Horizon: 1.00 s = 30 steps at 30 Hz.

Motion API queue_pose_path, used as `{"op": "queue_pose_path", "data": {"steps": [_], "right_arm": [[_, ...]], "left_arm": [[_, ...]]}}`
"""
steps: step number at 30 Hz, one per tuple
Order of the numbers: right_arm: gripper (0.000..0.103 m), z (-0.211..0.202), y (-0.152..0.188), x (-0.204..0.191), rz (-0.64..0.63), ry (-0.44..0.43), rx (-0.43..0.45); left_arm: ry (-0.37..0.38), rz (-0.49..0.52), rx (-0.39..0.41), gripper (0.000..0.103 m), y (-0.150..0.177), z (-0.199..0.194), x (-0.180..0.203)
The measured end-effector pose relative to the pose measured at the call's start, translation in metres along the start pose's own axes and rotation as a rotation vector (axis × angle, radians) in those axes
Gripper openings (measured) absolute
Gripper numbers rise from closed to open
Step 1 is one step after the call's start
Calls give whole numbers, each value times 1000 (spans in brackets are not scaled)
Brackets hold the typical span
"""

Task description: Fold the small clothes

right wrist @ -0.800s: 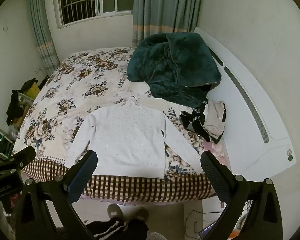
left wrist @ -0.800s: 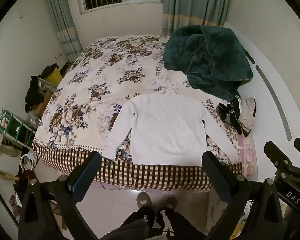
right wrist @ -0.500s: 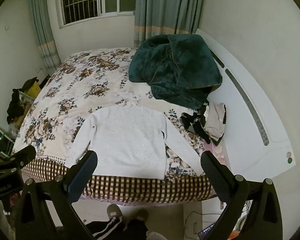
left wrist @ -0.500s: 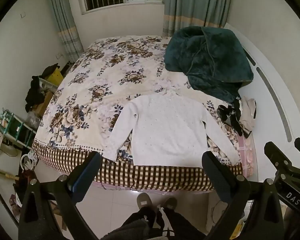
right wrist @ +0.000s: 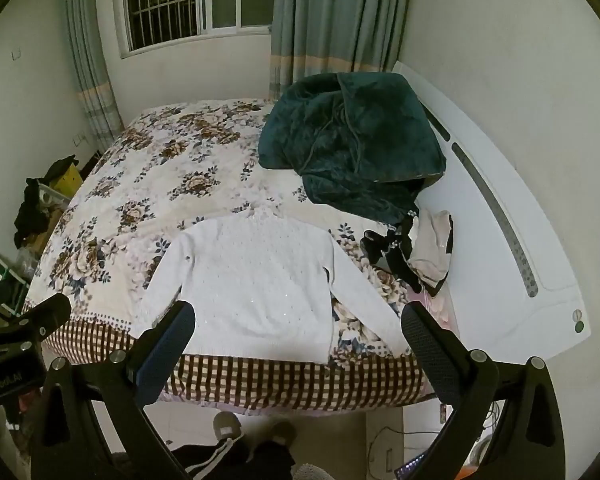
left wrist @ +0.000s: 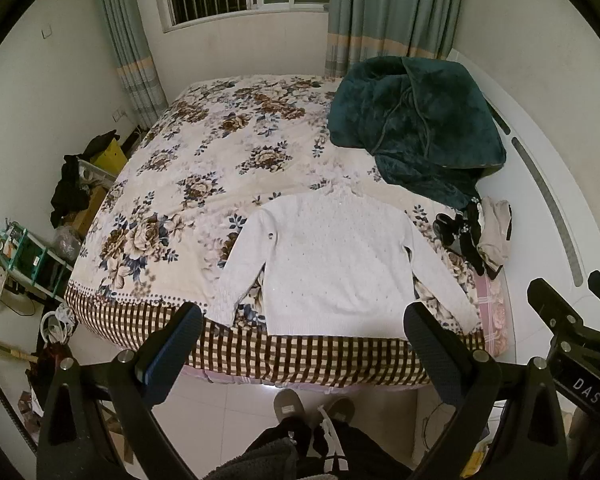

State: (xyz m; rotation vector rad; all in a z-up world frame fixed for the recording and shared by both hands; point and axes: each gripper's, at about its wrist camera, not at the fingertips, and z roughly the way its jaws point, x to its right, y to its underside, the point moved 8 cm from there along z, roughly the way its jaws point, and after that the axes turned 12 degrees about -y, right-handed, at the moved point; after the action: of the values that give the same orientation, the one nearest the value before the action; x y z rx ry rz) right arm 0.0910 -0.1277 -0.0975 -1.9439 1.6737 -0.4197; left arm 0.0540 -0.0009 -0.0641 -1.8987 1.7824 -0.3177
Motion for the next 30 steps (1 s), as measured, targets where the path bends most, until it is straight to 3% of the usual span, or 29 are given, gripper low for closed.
{"op": "queue_pose_path", "data": {"steps": [6,30], "right_arm": [[103,-5,-21,-4,-12,-1,1],[103,-9,-35,-11,-16,-4,12]], "left_arm": [[0,-1,7,103,-9,-5,2],[6,-6,24,103,-13,-9,-2]]}}
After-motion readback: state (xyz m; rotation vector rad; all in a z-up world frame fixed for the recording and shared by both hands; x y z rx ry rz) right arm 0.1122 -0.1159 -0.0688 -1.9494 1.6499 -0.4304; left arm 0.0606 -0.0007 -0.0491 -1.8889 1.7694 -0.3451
